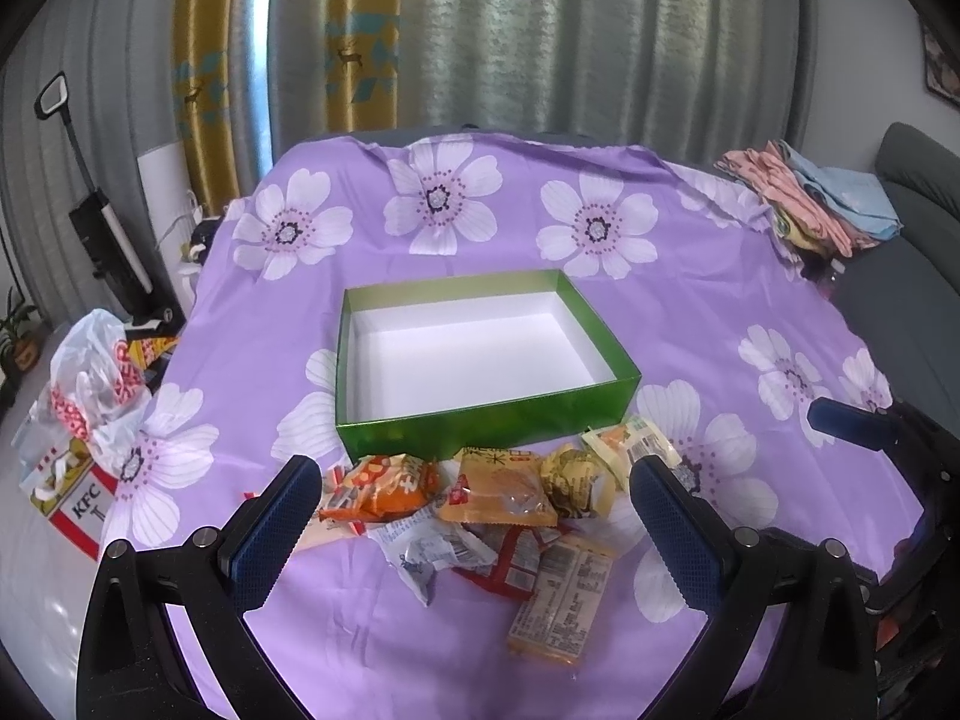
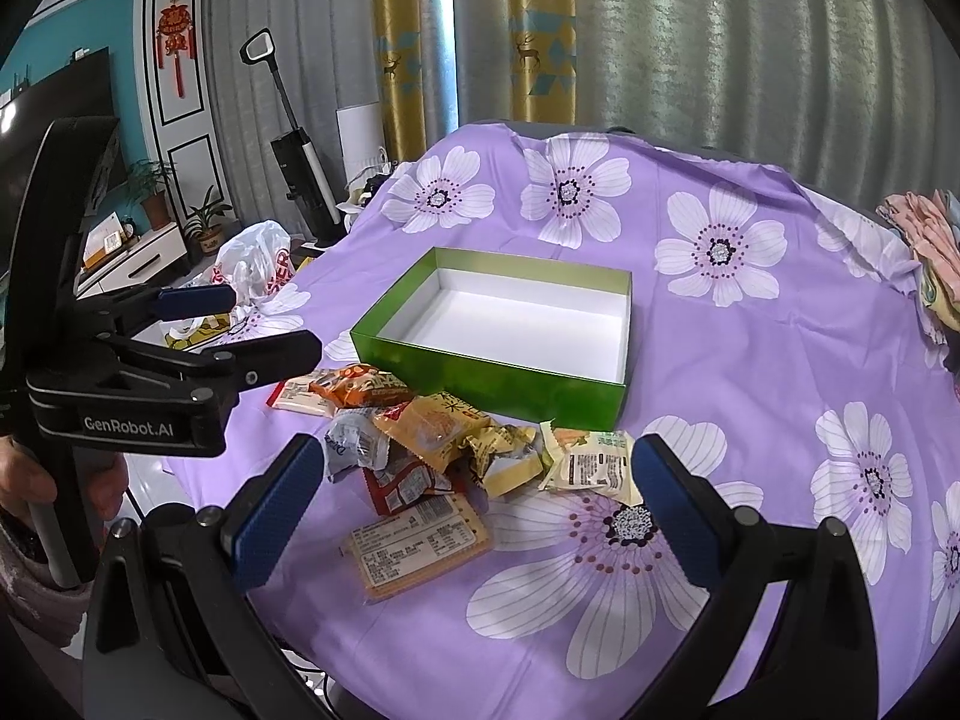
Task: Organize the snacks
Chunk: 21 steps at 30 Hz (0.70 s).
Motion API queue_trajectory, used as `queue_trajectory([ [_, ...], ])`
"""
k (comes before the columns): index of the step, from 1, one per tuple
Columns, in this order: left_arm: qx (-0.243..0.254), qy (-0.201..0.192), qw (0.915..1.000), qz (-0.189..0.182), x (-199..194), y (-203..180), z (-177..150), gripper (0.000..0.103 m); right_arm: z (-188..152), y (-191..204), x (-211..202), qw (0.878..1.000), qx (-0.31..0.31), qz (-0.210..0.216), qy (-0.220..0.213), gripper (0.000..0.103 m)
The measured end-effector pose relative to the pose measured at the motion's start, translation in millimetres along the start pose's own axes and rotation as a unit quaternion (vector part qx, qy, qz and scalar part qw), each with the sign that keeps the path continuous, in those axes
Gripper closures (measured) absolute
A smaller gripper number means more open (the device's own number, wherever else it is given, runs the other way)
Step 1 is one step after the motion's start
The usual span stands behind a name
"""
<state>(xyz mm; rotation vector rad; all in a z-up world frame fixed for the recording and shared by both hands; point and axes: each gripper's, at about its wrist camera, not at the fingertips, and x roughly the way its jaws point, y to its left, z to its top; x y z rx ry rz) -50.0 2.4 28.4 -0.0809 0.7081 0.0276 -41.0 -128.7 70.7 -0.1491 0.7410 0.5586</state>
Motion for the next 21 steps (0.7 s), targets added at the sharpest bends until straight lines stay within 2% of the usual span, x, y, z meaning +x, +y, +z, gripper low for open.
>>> queue_trajectory([
  [10,0.000,0.034,0.9989,-0.031,12,-6,-15,0.001,-17,1,5,1.000,0.011,0.002,0.006,0.000],
  [16,-0.018,0.088,0.9939,-0.063,32,-3,-25,0.001,-30,1,14,0.999,0.024,0.006,0.024,0.000],
  [21,-0.024,0.127,0.9871,-0.094,49,3,-44,0.001,-52,6,29,0.998,0.038,0.013,0.056,0.000],
])
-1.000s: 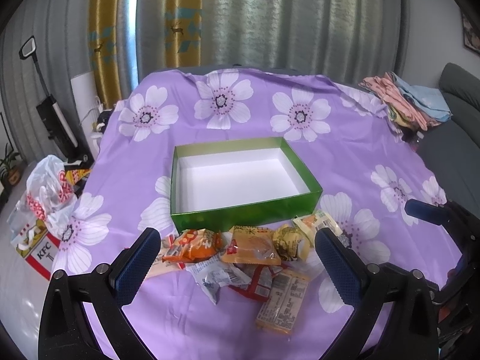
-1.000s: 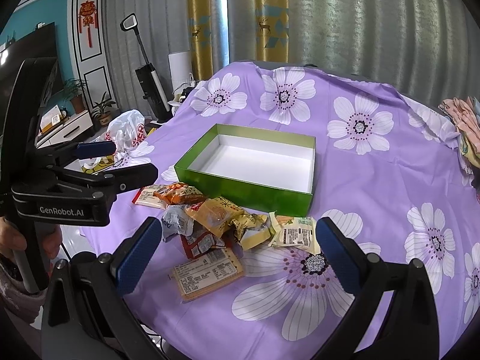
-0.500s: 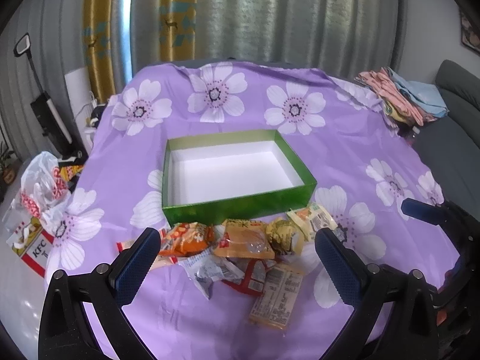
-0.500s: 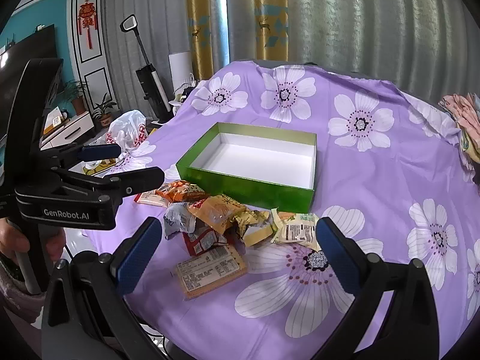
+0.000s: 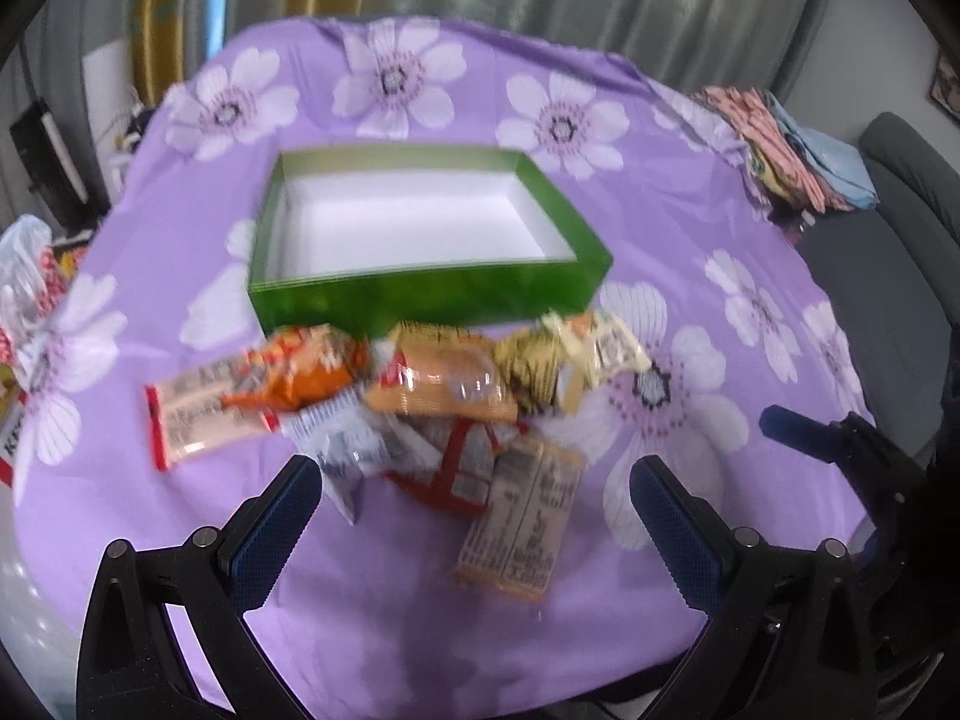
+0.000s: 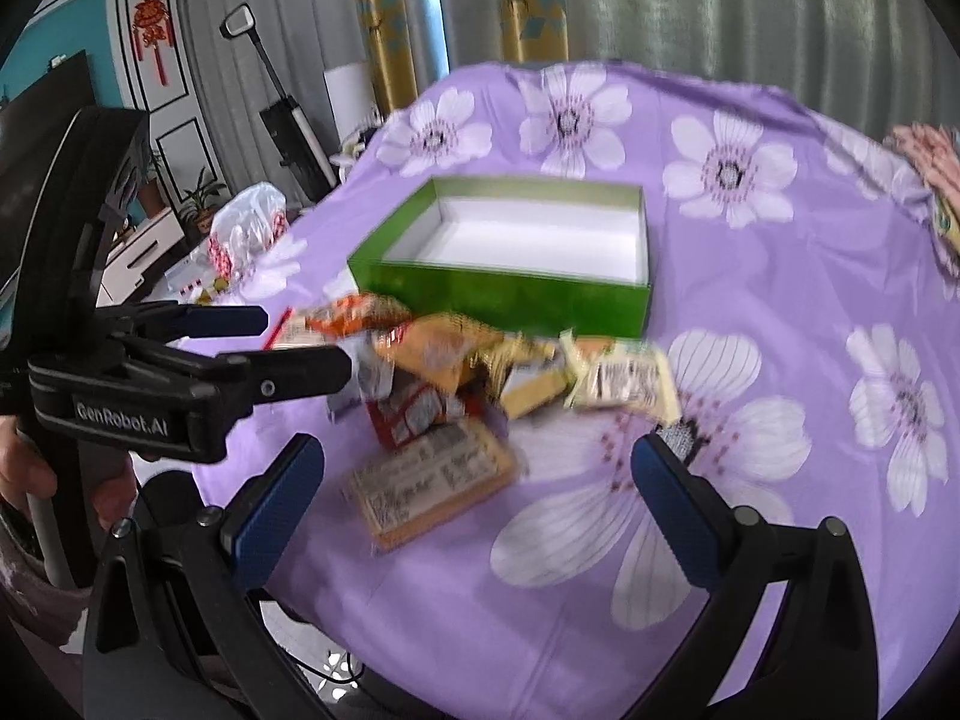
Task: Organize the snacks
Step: 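Lower the right gripper onto the cream biscuit bar and close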
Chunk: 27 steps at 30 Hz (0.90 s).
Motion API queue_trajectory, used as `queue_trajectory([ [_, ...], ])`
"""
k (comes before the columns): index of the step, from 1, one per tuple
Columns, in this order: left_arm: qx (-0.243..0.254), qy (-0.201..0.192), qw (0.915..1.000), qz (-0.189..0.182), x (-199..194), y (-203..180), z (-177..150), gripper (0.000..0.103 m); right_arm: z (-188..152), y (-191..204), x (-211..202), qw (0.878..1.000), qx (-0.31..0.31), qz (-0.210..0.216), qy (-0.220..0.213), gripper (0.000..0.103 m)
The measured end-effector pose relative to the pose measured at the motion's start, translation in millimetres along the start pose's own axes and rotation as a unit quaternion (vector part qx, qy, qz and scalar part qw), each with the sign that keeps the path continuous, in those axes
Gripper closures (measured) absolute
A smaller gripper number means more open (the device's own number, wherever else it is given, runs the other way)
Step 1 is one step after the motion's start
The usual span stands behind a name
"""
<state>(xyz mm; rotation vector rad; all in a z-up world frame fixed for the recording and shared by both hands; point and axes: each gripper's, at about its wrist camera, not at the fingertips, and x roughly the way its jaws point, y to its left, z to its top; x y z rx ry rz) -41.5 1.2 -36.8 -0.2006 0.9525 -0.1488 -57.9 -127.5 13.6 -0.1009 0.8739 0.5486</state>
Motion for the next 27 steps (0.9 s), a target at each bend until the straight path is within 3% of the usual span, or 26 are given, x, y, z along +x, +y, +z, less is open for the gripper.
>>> queue_trajectory([
  [5,0.003,0.038,0.9988,-0.031,17,8,-19,0.001,-23,7,17,0.999,0.010,0.027,0.027,0.000],
  [15,0.005,0.062,0.9951,-0.077,44,9,-34,0.001,-50,18,51,0.996,0.025,0.064,0.056,0.001],
  [24,-0.006,0.069,0.9936,-0.089,68,11,-35,0.025,-61,22,79,0.996,0.026,0.066,0.060,0.007],
  [26,-0.010,0.070,0.9925,-0.100,69,12,-33,0.033,-60,23,81,0.997,0.022,0.062,0.051,0.010],
  [27,-0.012,0.072,0.9916,-0.106,70,13,-33,0.043,-60,22,82,0.997,0.023,0.063,0.049,0.011],
])
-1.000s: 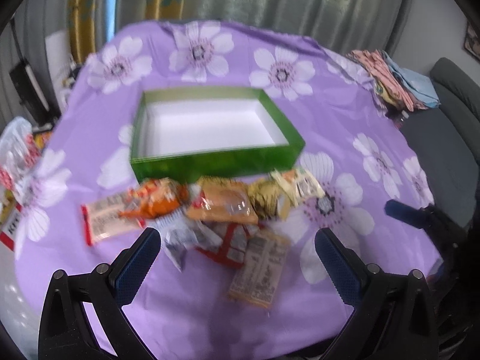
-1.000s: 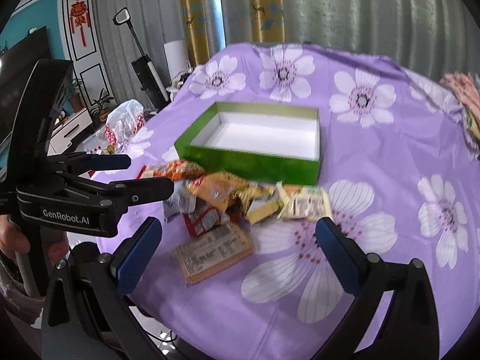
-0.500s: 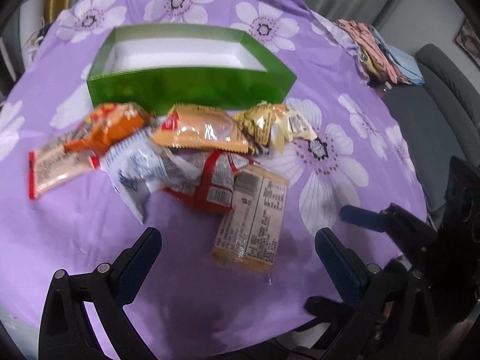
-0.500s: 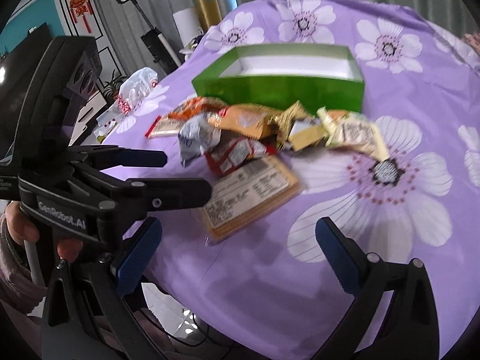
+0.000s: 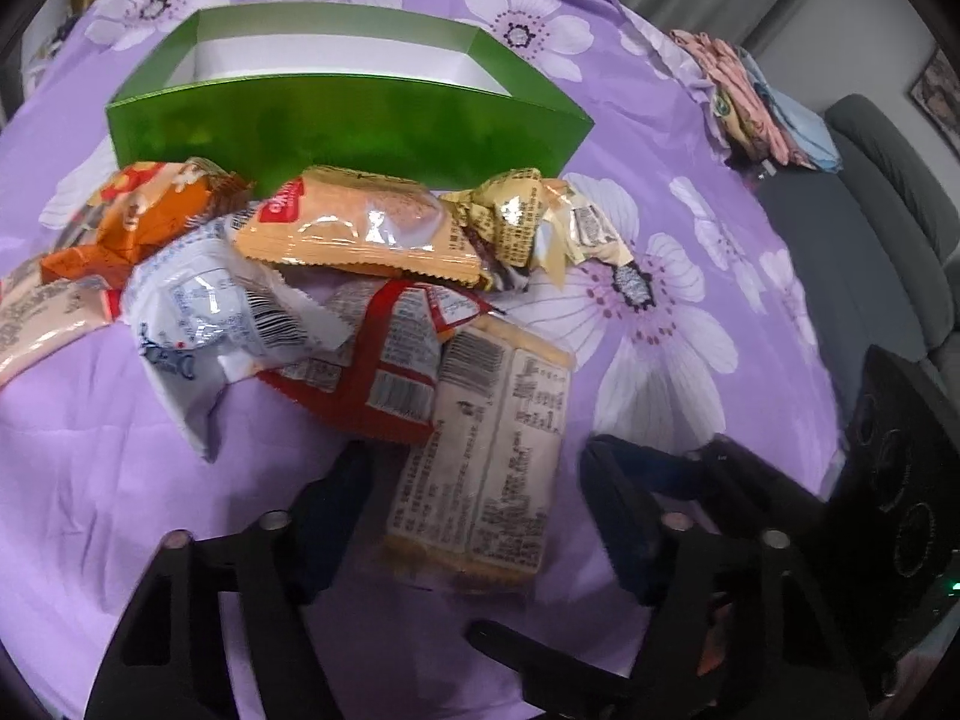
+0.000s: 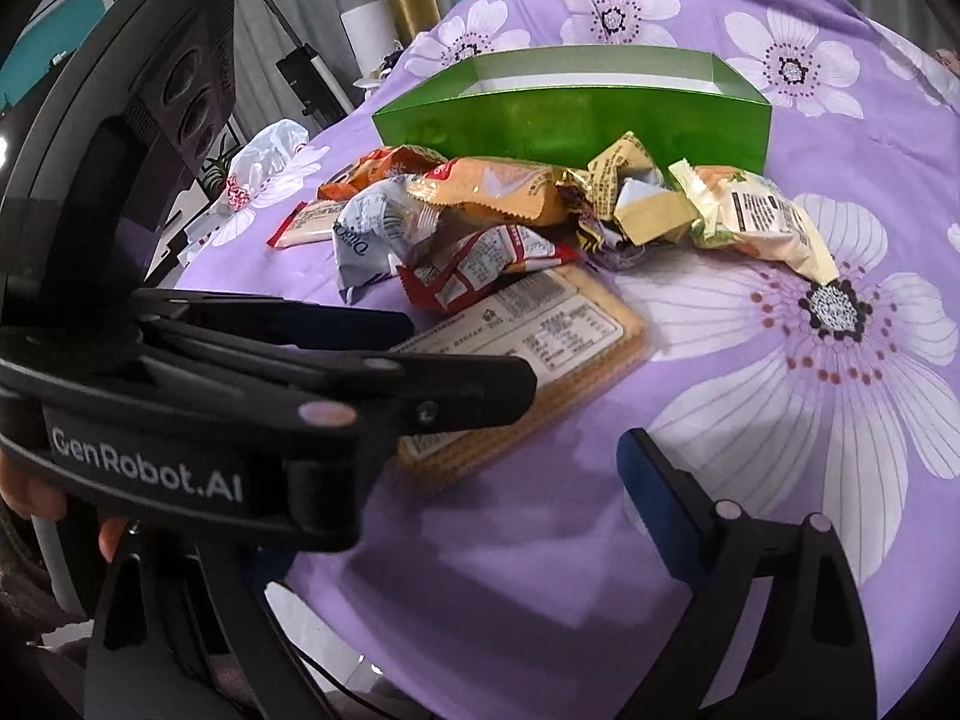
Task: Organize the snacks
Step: 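Lower the right gripper onto the cream biscuit bar and close, then lift the biscuit bar with the right gripper and drop it into the box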
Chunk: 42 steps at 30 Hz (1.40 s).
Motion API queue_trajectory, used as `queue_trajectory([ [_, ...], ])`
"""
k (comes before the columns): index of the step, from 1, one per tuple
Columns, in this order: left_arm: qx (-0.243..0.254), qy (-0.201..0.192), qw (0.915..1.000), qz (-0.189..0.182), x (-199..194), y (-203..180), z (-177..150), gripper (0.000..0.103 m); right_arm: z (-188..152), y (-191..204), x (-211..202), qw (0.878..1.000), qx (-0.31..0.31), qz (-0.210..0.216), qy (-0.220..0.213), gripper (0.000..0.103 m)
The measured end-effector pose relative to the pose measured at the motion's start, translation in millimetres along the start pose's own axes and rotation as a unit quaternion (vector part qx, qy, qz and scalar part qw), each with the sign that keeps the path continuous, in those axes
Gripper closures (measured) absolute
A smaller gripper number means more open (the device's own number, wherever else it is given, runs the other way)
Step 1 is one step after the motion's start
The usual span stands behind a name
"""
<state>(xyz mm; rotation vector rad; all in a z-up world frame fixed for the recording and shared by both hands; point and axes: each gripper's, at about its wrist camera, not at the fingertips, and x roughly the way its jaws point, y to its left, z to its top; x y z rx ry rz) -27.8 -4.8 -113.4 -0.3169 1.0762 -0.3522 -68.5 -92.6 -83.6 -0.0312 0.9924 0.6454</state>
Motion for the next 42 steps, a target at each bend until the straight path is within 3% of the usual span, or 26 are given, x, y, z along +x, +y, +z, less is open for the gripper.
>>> queue_trajectory([
  [2,-0.002,0.007,1.0000,-0.001,3,0,-1,0.050,1,-1,2,1.000,0.001,0.001,-0.006,0.017],
  [9,-0.005,0.009,0.9999,-0.007,2,-4,-5,0.054,1,-1,1,1.000,-0.018,-0.004,-0.013,0.039],
  [16,0.006,0.014,0.9997,-0.021,-2,-23,-9,0.055,-3,-5,-15,1.000,-0.016,-0.006,-0.022,0.040],
  [18,0.014,0.014,0.9996,-0.020,-3,-31,-9,0.055,-3,-6,-25,0.999,-0.016,-0.005,-0.028,0.049],
  [22,0.019,0.009,0.9991,-0.038,-6,-40,-4,0.055,3,-5,-46,0.998,-0.038,-0.026,-0.046,0.049],
  [26,0.013,0.027,0.9988,-0.040,9,-42,-7,0.055,-2,-29,-35,1.000,0.016,-0.016,-0.019,0.049],
  [28,0.011,0.033,0.9988,-0.034,14,-40,-8,0.055,-7,-30,-34,0.999,0.010,-0.018,-0.025,0.050],
  [37,-0.007,0.030,0.9990,-0.031,15,-33,-8,0.057,-18,-35,-30,1.000,0.021,-0.001,-0.005,0.033],
  [42,-0.001,0.031,0.9990,-0.032,17,-34,-10,0.060,-27,-17,-23,0.999,-0.035,-0.014,-0.005,0.030],
])
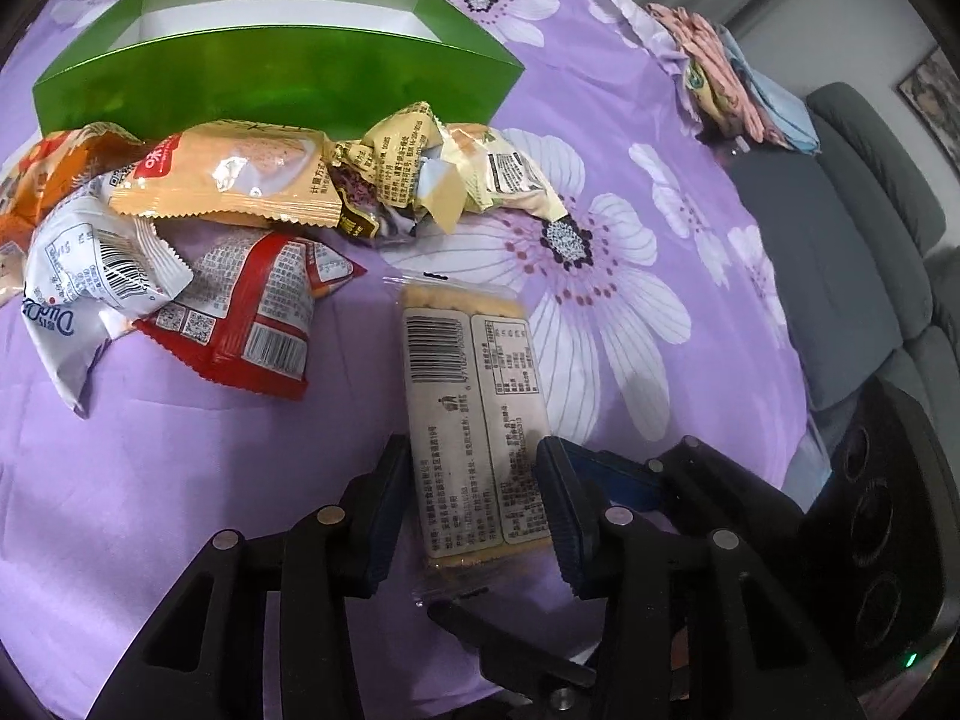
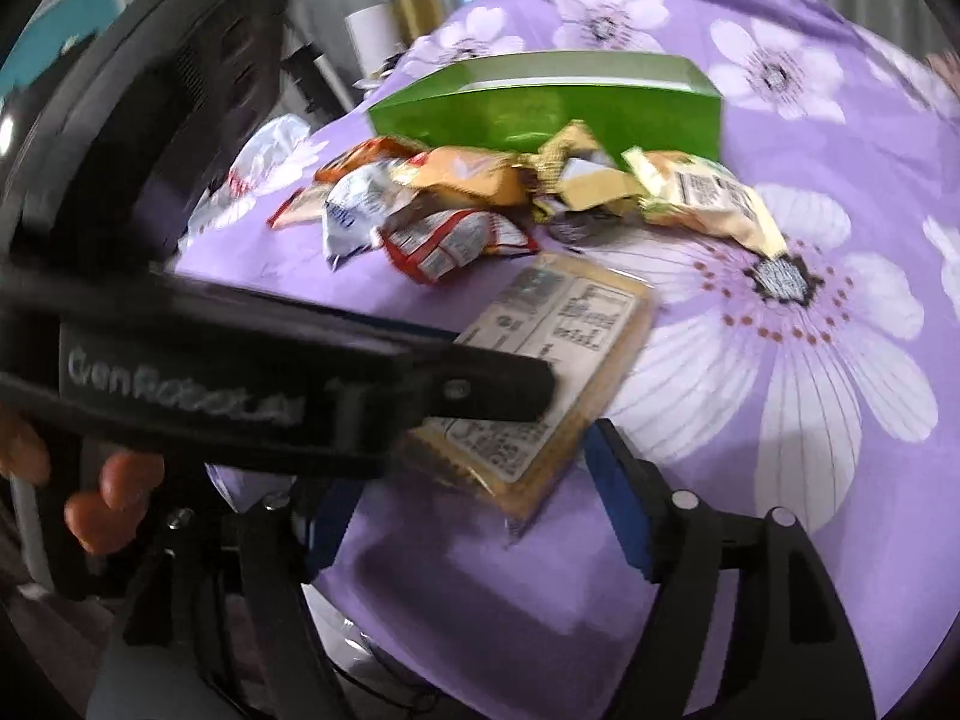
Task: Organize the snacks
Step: 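Lift the biscuit bar with the right gripper and drop it into the box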
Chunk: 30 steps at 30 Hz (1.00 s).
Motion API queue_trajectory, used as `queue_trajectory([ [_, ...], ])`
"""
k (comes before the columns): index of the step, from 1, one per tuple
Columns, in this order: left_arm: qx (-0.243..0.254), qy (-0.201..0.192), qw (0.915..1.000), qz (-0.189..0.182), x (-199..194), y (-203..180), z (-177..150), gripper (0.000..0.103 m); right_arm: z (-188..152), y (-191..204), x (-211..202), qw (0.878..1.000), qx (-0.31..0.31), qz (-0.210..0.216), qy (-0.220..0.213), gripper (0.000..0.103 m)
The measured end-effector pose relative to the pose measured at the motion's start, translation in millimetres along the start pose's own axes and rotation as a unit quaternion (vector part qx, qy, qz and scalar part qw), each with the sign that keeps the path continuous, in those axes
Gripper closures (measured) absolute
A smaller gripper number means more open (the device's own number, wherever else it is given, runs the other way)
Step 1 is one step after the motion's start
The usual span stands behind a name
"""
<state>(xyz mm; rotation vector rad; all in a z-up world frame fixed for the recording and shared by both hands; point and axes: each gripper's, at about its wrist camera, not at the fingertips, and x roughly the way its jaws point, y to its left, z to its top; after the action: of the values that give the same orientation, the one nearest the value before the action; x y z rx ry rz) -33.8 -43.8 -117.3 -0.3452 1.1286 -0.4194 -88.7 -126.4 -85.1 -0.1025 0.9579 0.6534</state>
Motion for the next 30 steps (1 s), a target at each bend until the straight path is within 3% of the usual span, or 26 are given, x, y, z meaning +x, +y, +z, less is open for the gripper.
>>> queue_trajectory([
  [5,-0.003,-0.003,1.0000,0.000,-3,3,-2,0.064,-3,-6,-2,1.000,-0.012,-0.013,-0.018,0.041],
  [15,0.005,-0.032,0.9995,0.004,-29,0,2,0.064,9,1,-12,0.999,-0.011,-0.006,-0.039,0.042],
  [22,0.020,-0.076,0.9969,0.003,-57,-8,22,0.064,37,7,-33,0.997,-0.024,-0.007,-0.071,0.042],
  [30,0.026,-0.125,0.9916,0.021,-83,-1,68,0.064,91,8,-36,0.992,-0.058,-0.004,-0.109,0.042],
])
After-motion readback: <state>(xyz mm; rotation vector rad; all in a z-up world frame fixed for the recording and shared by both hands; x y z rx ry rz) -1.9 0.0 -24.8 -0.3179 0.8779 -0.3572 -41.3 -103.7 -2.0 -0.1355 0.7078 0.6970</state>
